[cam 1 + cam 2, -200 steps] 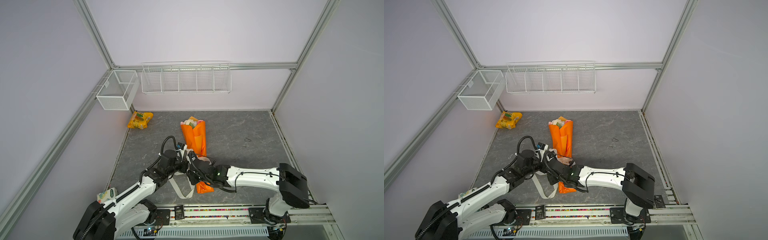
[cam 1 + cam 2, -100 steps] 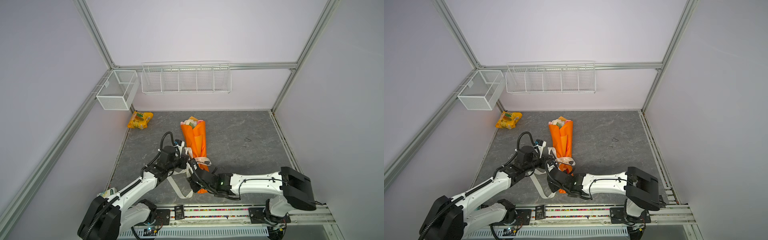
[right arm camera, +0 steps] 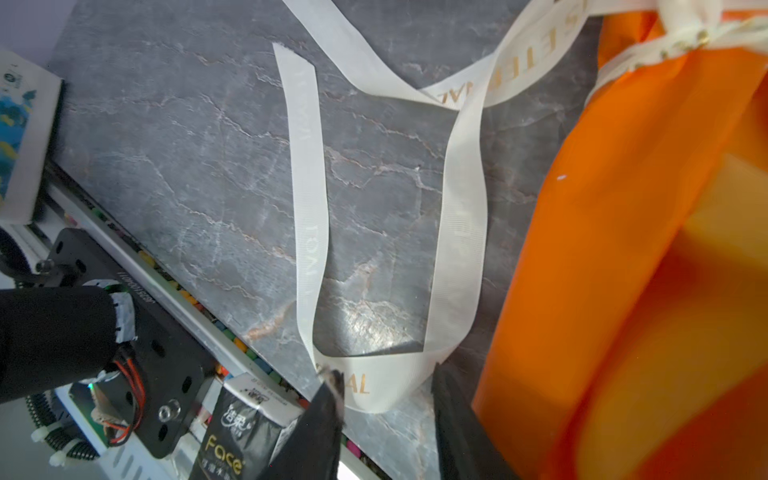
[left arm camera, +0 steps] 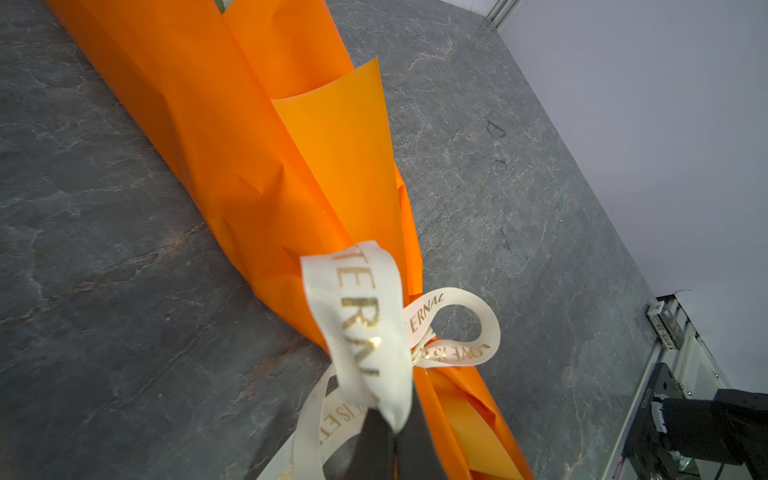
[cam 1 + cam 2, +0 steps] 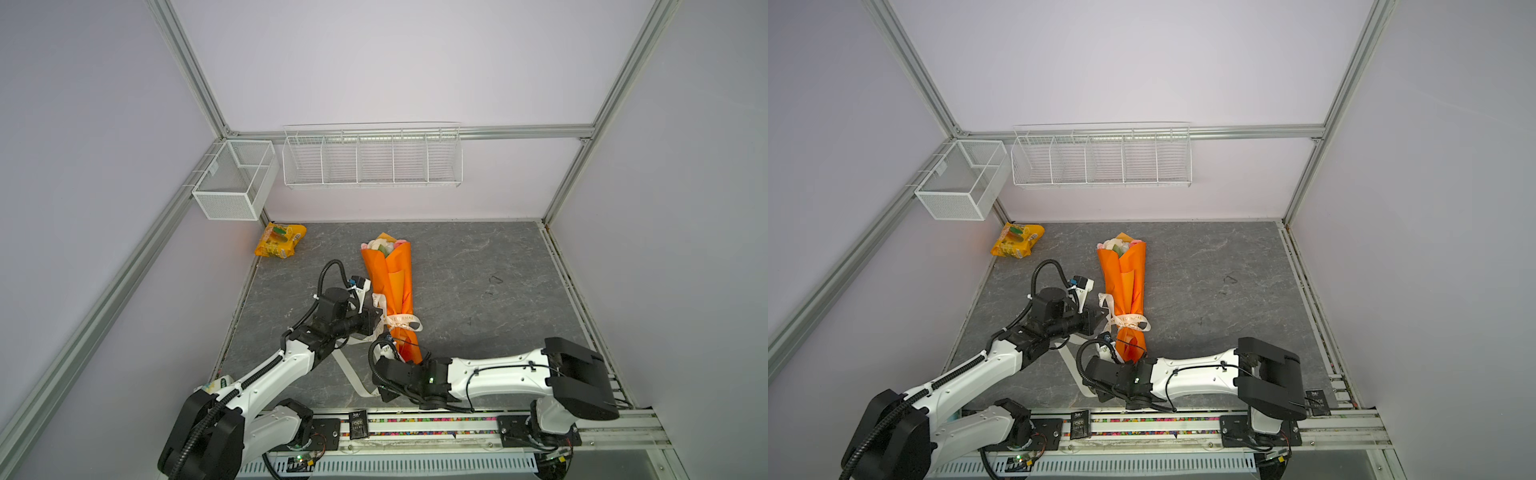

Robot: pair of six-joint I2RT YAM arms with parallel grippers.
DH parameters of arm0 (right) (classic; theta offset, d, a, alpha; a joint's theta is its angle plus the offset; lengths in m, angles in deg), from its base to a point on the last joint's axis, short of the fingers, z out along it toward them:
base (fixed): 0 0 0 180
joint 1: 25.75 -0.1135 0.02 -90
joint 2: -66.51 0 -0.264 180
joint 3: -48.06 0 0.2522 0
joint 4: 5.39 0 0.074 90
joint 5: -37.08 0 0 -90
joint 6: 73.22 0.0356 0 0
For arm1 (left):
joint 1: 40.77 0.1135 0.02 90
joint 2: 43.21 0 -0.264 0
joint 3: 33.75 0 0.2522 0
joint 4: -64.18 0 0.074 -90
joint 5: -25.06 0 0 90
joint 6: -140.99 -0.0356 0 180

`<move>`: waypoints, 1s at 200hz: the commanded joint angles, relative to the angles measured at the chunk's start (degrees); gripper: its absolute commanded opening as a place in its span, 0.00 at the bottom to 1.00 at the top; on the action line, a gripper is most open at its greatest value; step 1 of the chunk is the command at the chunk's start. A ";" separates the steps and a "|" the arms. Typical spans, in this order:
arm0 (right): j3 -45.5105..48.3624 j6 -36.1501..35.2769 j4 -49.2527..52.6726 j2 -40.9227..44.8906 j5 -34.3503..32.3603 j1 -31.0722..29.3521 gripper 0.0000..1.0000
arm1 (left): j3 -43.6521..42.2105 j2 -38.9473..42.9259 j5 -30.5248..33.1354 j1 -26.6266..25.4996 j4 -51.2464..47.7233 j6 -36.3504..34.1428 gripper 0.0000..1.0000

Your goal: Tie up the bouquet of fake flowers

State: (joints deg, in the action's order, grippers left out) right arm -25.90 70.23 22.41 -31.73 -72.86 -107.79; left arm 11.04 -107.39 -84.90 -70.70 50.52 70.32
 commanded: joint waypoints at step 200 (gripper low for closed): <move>-10.21 25.03 13.31 -14.45 -3.94 -1.82 0.26 | 1.93 0.13 -0.18 0.31 -1.68 -0.84 0.00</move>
State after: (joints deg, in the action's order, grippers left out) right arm -36.72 92.13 34.48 -45.12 -77.12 -110.39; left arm 11.06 -107.17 -84.88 -70.70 48.77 70.02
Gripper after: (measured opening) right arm 0.342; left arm 0.047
